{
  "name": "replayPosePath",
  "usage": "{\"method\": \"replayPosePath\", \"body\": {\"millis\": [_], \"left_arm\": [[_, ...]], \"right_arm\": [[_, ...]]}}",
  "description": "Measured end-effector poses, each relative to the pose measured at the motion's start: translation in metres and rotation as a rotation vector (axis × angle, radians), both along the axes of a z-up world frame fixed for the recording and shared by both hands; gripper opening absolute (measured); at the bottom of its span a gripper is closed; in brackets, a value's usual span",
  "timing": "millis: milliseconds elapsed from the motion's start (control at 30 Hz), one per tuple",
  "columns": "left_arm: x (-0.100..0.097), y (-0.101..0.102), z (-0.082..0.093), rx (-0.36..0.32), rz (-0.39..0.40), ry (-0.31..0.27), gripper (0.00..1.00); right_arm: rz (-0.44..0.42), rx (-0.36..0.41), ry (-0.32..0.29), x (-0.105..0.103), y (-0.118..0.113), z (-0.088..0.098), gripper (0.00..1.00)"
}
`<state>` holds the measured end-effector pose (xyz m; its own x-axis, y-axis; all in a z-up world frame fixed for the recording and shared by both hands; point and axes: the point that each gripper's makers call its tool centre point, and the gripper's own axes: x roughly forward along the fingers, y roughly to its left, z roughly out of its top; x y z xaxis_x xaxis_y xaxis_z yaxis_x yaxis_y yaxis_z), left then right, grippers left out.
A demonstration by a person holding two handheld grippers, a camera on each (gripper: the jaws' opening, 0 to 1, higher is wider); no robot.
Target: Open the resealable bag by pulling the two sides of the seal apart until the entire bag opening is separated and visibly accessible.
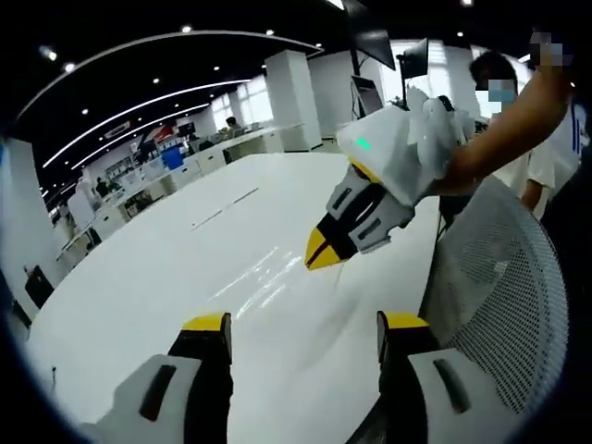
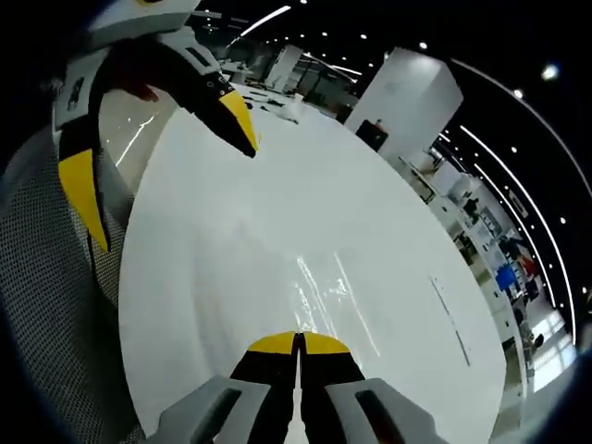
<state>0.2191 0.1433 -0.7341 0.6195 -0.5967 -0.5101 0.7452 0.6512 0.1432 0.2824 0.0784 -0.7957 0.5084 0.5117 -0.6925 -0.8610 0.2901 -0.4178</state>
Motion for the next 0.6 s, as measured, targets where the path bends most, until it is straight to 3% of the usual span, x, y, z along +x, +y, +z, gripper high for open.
{"method": "replayPosePath", "body": {"millis": [300,600], "left_arm": [[-0.001,0.001,-0.005,-0.032,0.013,0.051,0.74],[-0.003,0.004,-0.01,-0.059,0.027,0.097,0.72]], "right_arm": [[-0.033,0.004,0.014,0.025,-0.002,-0.005,0.0],[-0.052,0.02,0.047,0.04,-0.001,-0.011,0.0]]}}
